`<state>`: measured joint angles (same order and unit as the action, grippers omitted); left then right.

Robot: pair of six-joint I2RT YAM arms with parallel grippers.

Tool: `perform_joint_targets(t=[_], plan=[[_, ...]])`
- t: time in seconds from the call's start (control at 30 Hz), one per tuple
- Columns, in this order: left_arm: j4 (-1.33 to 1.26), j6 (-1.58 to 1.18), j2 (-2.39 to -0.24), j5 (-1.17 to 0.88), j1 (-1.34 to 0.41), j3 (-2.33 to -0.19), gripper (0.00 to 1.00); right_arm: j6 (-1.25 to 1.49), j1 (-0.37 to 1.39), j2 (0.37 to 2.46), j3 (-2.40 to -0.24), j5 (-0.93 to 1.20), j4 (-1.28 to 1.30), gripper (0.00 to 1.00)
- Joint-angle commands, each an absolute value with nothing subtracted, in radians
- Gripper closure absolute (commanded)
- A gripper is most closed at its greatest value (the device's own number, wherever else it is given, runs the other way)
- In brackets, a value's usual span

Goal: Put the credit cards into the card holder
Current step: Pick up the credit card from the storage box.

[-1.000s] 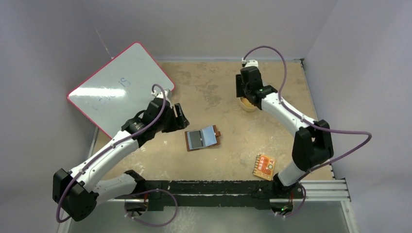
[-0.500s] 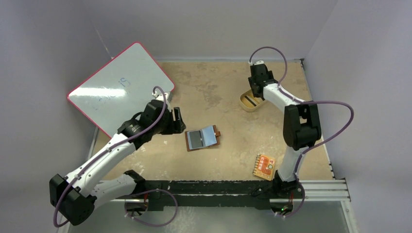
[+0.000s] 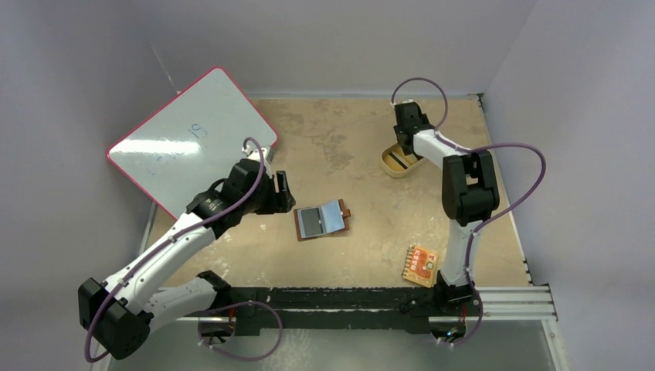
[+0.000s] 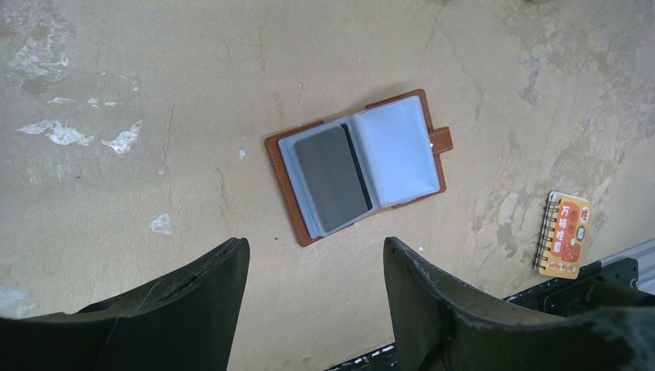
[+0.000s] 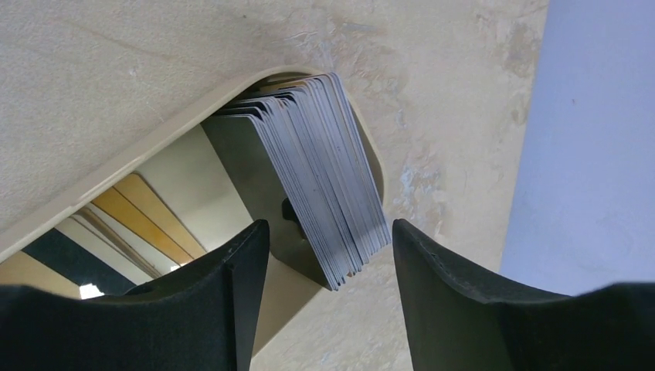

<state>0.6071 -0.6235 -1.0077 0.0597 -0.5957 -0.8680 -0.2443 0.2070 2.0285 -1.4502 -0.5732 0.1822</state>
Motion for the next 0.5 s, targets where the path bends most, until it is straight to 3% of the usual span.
perform_joint_targets(t=[0.0, 0.47], plan=[[0.567, -0.6, -1.001, 0.065, -0.592, -0.866, 0.36, -0.267, 0.201, 2.012, -1.512, -0.623, 0.164, 0.4], [0.569, -0.603, -1.01, 0.067, -0.592, -0.864, 0.36, -0.276, 0.19, 1.998, -1.529, -0.595, 0.168, 0.64]])
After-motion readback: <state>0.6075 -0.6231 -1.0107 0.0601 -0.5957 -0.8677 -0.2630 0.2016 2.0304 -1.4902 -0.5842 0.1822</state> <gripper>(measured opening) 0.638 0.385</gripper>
